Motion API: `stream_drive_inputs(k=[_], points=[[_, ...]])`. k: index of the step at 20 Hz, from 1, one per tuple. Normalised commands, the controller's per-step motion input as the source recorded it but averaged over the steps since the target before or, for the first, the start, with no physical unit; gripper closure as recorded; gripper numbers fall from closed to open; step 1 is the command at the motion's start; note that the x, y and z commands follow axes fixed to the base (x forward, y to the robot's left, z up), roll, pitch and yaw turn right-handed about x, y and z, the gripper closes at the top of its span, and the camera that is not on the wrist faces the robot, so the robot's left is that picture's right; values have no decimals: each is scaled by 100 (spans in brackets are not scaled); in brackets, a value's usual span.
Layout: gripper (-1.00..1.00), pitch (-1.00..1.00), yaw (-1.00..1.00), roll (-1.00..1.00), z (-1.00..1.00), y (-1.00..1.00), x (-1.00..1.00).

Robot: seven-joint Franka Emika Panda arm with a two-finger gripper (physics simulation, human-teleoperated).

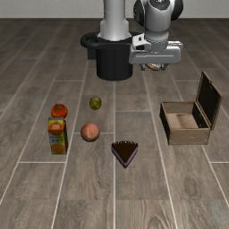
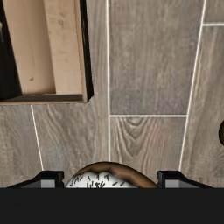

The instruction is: Pick up the donut and place it in the box

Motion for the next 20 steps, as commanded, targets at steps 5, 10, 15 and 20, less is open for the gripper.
stream_drive_inputs(k=[5, 10, 15, 20], points=[[100, 0, 0, 0, 0, 100, 0], [100, 0, 0, 0, 0, 40, 60], [100, 0, 0, 0, 0, 0, 100], [100, 0, 0, 0, 0, 0, 100]])
